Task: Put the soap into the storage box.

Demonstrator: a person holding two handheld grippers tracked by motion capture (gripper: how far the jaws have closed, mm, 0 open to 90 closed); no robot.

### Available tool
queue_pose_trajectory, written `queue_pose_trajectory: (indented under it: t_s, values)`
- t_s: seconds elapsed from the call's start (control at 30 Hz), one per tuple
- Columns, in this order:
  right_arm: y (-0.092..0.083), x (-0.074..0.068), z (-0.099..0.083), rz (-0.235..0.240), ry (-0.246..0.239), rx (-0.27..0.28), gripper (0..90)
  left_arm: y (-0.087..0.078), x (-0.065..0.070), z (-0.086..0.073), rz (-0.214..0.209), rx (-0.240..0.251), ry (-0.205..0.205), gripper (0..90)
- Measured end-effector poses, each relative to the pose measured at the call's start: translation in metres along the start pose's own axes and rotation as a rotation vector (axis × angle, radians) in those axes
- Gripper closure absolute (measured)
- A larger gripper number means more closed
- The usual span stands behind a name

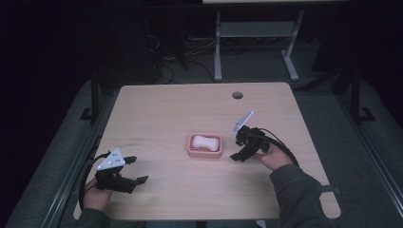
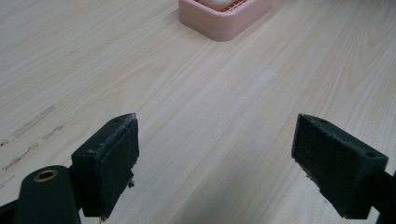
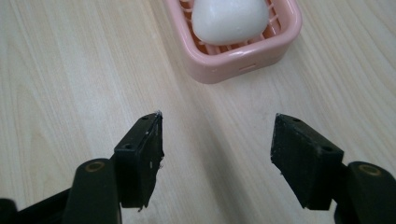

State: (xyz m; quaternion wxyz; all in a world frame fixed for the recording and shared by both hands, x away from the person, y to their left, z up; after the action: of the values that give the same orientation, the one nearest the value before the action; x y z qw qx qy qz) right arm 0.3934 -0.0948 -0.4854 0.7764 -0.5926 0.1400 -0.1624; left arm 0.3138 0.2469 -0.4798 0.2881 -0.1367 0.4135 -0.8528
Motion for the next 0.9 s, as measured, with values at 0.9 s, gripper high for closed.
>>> queue_pose_trajectory:
  t_s: [0.9]
  values:
    - [0.000, -0.011, -0.042, -0.010, 0.051, 0.045, 32.6, 0.002, 0.000, -0.001, 0.006, -0.012, 0.010, 14.8]
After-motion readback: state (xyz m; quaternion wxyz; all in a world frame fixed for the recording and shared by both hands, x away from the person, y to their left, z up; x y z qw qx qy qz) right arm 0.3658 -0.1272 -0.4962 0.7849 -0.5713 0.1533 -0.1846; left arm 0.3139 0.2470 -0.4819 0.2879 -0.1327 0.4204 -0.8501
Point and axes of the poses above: each handheld gripper's, and its own axes: y roughly forward along the jaws, z roughly out of its top, x roughly to its right, the point moved 9 cm from there along y, roughly forward along the jaws, and after that the axes turned 13 degrees about -x, right-handed, at the moved point
